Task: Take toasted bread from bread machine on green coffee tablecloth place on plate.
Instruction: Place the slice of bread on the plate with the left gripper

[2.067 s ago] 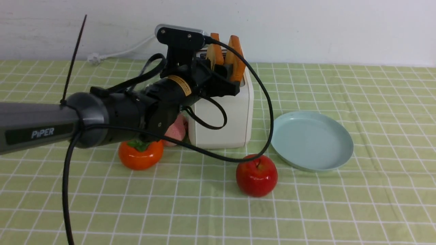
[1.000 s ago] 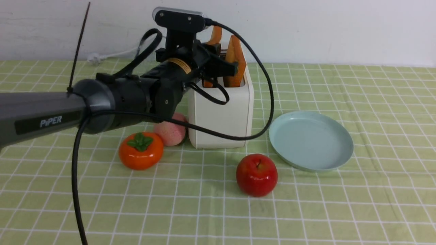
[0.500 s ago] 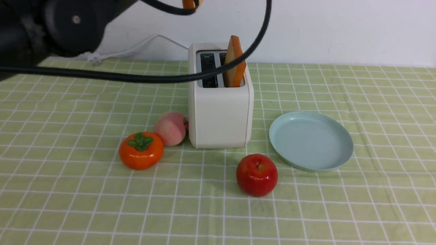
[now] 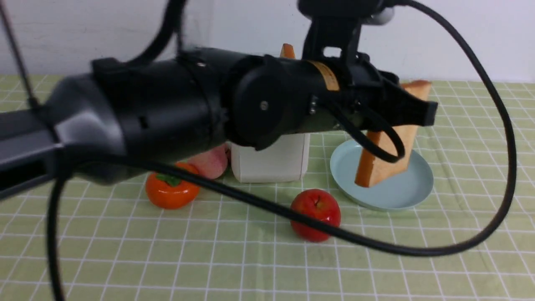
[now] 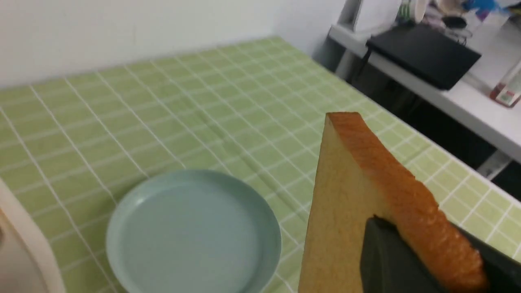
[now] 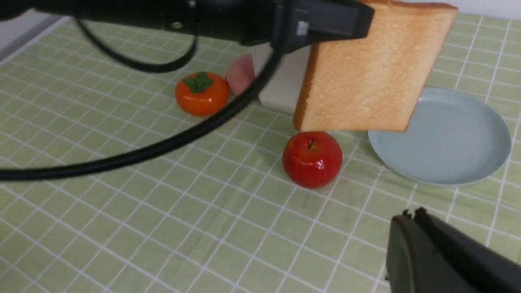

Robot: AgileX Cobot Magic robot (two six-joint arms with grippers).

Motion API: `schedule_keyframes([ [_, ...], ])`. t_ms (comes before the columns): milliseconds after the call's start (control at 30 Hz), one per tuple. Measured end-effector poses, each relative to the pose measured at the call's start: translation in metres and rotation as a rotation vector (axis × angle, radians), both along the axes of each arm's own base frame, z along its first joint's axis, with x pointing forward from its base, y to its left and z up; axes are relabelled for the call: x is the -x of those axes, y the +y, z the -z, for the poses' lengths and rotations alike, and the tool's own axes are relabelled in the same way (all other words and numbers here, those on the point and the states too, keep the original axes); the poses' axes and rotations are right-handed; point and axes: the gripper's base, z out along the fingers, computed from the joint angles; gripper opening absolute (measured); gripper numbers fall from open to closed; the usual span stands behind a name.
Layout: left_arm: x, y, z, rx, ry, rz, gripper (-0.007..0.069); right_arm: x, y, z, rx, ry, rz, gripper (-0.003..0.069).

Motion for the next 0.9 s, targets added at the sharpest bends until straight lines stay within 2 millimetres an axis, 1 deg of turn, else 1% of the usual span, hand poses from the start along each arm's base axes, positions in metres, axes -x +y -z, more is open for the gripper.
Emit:
schedule_keyframes([
  [33,-0.009,-0.011,0.008,0.001,0.029,0.0,0.0095,0.005,-0.002,0.002,0.022,0.013,-0.003,-0.0008],
  [67,-0.01,-0.012,0.009,0.001,0.031,0.0,0.0095,0.006,-0.003,0.002,0.025,0.014,-0.004,-0.0007],
  [100,-0.021,-0.023,0.015,0.012,0.048,-0.004,0.0095,0.011,-0.005,0.003,0.035,0.014,-0.005,-0.0006],
  [133,-0.022,-0.024,0.016,0.013,0.05,-0.004,0.0095,0.012,-0.005,0.003,0.035,0.014,-0.005,-0.0006],
  [233,-0.038,-0.043,0.026,0.036,0.069,-0.009,0.0095,0.021,-0.008,0.002,0.032,-0.006,-0.007,-0.0003],
  [300,-0.048,-0.053,0.037,0.039,0.077,-0.014,0.0095,0.025,-0.009,0.002,0.031,-0.01,-0.01,-0.0002],
  [333,-0.049,-0.053,0.039,0.042,0.075,-0.016,0.0095,0.026,-0.009,0.002,0.03,-0.01,-0.011,-0.0002],
  [367,-0.056,-0.06,0.051,0.044,0.073,-0.025,0.0095,0.029,-0.01,0.002,0.024,-0.005,-0.019,-0.0002],
  [433,-0.062,-0.066,0.064,0.045,0.072,-0.035,0.0095,0.031,-0.009,0.003,0.023,0.007,-0.027,-0.0001],
  [467,-0.067,-0.07,0.074,0.048,0.074,-0.045,0.0095,0.032,-0.009,0.004,0.026,0.019,-0.032,-0.0001],
  [500,-0.068,-0.07,0.076,0.048,0.073,-0.046,0.0095,0.032,-0.009,0.004,0.027,0.02,-0.032,-0.0001],
  [533,-0.071,-0.073,0.085,0.052,0.079,-0.055,0.0095,0.033,-0.009,0.005,0.032,0.032,-0.035,0.0],
  [600,-0.075,-0.076,0.094,0.071,0.083,-0.072,0.0095,0.034,-0.009,0.007,0.041,0.049,-0.04,0.0],
  [900,-0.083,-0.079,0.102,0.134,0.045,-0.117,0.0095,0.035,-0.008,0.007,0.034,0.06,-0.051,0.0],
])
